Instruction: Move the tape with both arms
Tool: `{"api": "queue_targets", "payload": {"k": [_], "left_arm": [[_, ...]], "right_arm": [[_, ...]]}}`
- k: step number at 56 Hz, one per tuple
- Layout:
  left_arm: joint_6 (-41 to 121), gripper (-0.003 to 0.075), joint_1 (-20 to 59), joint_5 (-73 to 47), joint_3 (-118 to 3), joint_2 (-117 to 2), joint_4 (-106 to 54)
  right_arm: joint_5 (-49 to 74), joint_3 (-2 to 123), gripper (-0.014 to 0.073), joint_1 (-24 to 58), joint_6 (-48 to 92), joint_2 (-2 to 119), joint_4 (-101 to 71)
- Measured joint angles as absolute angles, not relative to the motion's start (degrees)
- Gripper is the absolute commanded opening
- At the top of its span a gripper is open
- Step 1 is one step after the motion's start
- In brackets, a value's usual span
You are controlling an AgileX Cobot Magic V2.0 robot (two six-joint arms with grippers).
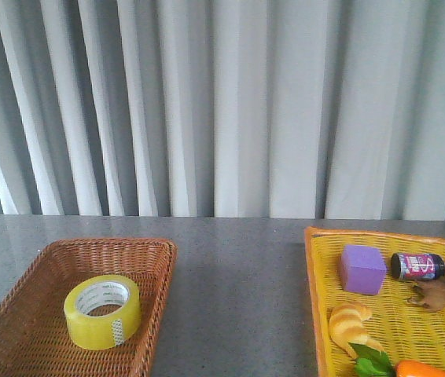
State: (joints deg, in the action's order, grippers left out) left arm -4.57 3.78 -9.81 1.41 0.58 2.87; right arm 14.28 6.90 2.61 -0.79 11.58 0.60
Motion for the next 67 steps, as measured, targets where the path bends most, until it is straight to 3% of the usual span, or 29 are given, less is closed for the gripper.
{"api": "queue_targets", "payload": {"k": [18, 67], "left_arm": [[-4.57, -0.0006, 3.78, -9.83, 1.41, 0.58, 2.87], [-4.57, -0.0006, 3.78, -9.87, 1.41, 0.58, 2.87]], "right_arm": [[8.77, -1.55, -0.0007, 2.61, -0.89, -0.07, -0.83], [8.59, -1.55, -0.0007, 1.94, -1.09, -0.77, -0.50]]}}
